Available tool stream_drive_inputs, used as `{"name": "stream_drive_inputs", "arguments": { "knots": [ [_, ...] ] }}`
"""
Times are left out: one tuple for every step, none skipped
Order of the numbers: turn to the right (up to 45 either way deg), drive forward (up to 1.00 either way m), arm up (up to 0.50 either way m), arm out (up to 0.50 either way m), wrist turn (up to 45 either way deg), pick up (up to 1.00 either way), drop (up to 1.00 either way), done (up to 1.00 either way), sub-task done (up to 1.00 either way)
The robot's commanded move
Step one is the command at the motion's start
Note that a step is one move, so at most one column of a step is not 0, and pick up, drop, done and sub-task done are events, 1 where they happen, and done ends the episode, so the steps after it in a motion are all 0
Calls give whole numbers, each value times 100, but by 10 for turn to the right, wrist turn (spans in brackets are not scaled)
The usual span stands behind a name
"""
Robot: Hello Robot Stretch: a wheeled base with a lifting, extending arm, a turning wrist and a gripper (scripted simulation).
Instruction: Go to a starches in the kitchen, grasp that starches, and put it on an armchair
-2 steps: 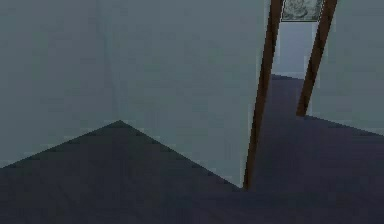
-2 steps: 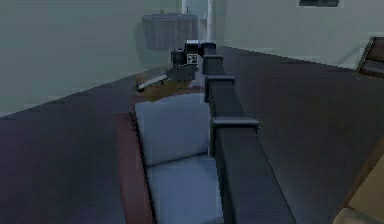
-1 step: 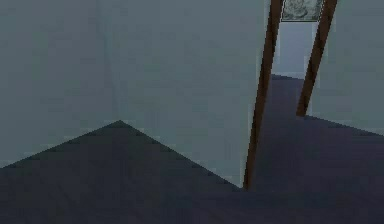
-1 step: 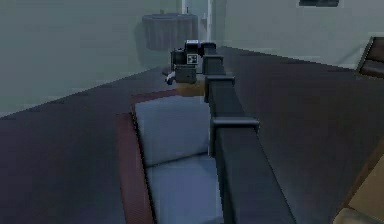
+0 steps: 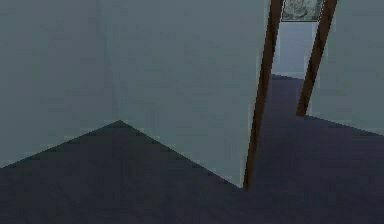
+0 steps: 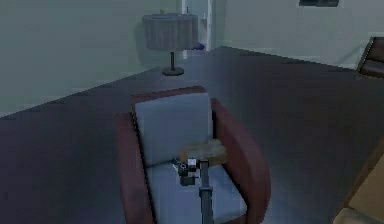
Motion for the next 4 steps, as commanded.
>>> {"name": "stream_drive_inputs", "arguments": {
  "knots": [
    [0, 0, -32, 0, 0, 0, 0, 0, 0],
    [0, 0, 0, 0, 0, 0, 100, 0, 0],
    [0, 0, 10, 0, 0, 0, 0, 0, 0],
    [0, 0, 0, -8, 0, 0, 0, 0, 0]
  ]
}}
